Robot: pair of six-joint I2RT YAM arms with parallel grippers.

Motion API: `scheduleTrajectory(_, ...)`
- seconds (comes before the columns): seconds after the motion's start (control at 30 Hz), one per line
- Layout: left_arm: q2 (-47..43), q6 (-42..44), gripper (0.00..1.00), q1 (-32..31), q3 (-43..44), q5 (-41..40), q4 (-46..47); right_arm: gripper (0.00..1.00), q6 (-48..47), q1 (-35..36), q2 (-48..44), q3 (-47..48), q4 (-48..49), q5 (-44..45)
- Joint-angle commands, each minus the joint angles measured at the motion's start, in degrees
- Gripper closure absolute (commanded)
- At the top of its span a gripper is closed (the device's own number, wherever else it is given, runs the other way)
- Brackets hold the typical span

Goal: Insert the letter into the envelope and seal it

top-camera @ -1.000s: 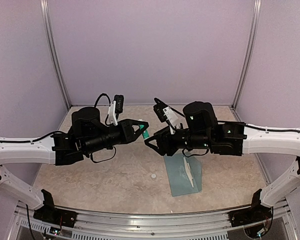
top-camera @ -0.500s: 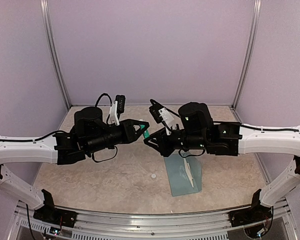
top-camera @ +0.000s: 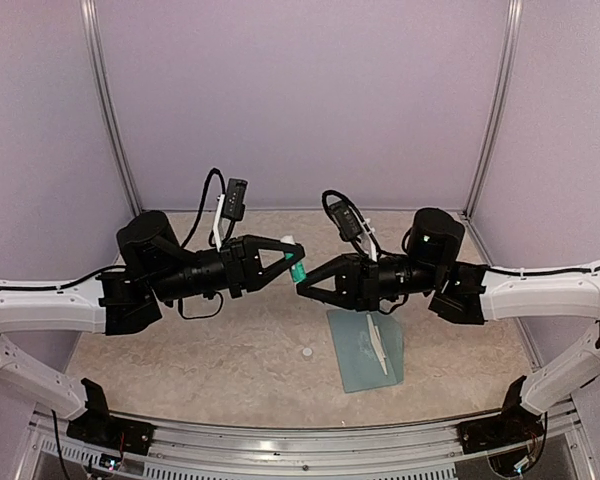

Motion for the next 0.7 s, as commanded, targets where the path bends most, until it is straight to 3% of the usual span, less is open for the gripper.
scheduleTrajectory(0.0,-1.73,1.90,0.91,-0.37,-0.85,13.93,7.66,1.00,15.33,-0.74,2.54,-1.80,27.31,-18.15)
scheduleTrajectory(0.1,-1.68,2.45,0.91,-1.02,-0.25,15.30,7.91,1.00,17.81,-0.61,3.22,-2.07,30.41,-19.85)
scheduleTrajectory(0.23,-1.08,2.80,0.92,-1.43,0.36,14.55,6.89,1.00,12.80,-0.52,1.61,-1.52,22.85,-17.48)
scheduleTrajectory(0.33,-0.92,3.29,0.91,-1.46,0.35,10.33,5.20,0.92,6.82,-0.65,-1.21,-1.04,12.80,-13.23)
scheduleTrajectory(0.47,-0.94,3.66,0.91,-0.76,1.24,2.10,0.48,0.65,-3.02,-0.79,-6.35,-0.23,-2.98,-2.69)
scheduleTrajectory(0.53,-0.91,2.99,0.91,-0.14,1.94,-2.60,-2.12,0.45,-6.59,-1.08,-8.62,0.21,-10.06,3.69)
scheduleTrajectory(0.67,-0.41,0.35,0.91,0.75,3.38,-12.14,-6.90,0.24,-13.07,-1.22,-11.93,1.97,-24.15,19.39)
